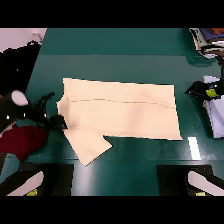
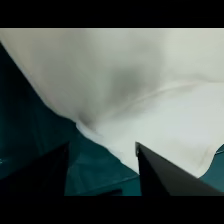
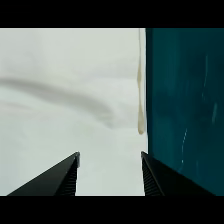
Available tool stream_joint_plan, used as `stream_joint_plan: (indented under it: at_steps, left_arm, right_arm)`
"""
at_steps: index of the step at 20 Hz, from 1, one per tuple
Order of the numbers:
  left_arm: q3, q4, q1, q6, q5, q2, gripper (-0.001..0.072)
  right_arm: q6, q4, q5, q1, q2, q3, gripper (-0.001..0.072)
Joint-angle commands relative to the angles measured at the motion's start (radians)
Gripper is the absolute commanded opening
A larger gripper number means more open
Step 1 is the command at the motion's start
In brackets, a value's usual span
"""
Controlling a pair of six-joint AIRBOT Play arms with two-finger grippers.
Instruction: Fold the shirts.
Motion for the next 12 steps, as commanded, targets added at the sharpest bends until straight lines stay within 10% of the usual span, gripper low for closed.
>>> stream_joint_plan:
  at_steps: [1, 9, 10, 11, 12]
  left_arm:
    - [-0.187, -0.082, 0.000, -0.005, 0.033, 0.107, 0.0478]
    - [-0.242, -0.149, -0.150, -0.009, 0.240, 0.108, 0.0476]
    - [-0.241, -0.151, -0.150, -0.027, 0.242, 0.108, 0.0330]
    - [-0.235, -0.148, -0.150, -0.031, 0.237, 0.108, 0.0020]
    - [-0.224, -0.149, -0.150, -0.031, 0.219, 0.108, 0.0025]
  right_arm:
    - [-0.002, 0.032, -0.014, -0.003, 0.027, -0.019, 0.0450]
    - [-0.003, 0.052, 0.014, -0.003, 0.028, -0.019, 0.0450]
    - [-0.009, 0.047, 0.042, -0.005, 0.028, -0.020, 0.0450]
    - [-0.029, 0.039, 0.074, -0.016, 0.028, -0.020, 0.0449]
    - [-0.040, 0.017, 0.109, -0.034, 0.028, -0.024, 0.0450]
